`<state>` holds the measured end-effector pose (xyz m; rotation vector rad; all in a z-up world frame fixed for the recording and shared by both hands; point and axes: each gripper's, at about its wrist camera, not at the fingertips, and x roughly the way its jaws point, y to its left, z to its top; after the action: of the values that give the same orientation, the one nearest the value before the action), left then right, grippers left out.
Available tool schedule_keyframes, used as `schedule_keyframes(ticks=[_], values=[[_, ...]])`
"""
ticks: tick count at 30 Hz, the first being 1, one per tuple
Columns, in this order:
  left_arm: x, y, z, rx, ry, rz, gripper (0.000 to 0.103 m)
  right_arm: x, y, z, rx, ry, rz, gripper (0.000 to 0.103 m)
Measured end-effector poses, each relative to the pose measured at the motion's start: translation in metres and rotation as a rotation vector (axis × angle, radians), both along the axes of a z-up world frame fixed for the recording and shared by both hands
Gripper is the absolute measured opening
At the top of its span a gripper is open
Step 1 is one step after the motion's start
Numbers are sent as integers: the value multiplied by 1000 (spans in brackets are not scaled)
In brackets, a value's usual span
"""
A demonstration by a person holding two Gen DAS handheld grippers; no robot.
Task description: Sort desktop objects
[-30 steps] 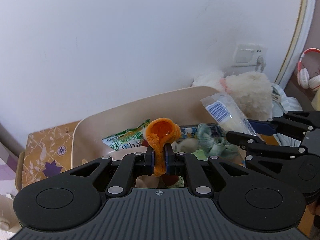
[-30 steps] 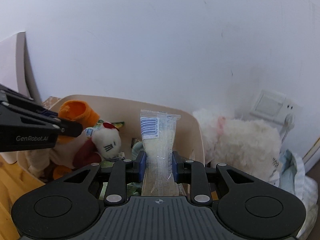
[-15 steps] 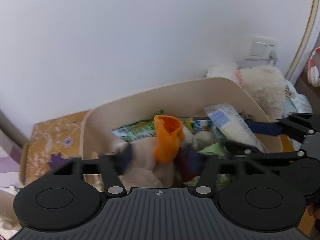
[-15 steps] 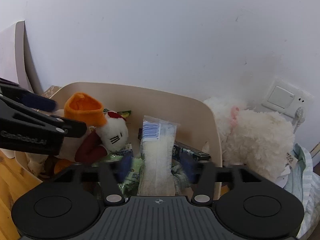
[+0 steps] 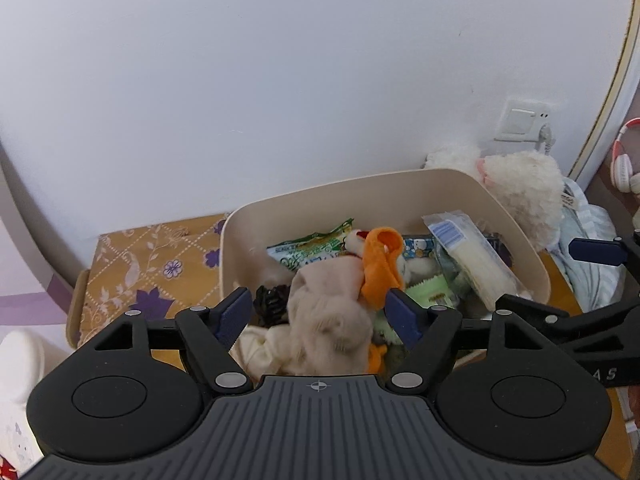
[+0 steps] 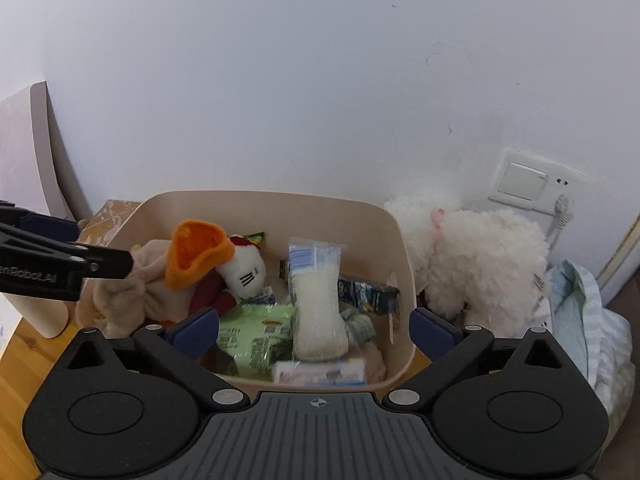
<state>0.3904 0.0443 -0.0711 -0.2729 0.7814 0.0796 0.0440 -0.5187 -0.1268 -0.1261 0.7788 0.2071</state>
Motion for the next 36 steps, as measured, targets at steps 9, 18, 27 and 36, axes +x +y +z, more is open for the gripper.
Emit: schedule_keyframes(ticks=[9, 18, 27, 36], values=[[-59, 8, 15, -10, 7, -11, 75, -46, 6, 20, -36, -13, -69, 103], [-129, 13, 41, -2, -8, -32, 75, -107, 0, 49, 26, -23, -142, 103], [-195, 15, 64, 6, 8, -47, 75, -172, -6, 69, 17, -33, -126, 103], [-252, 2, 79, 44, 1, -90, 75, -227, -12, 95, 41, -58, -146, 103]])
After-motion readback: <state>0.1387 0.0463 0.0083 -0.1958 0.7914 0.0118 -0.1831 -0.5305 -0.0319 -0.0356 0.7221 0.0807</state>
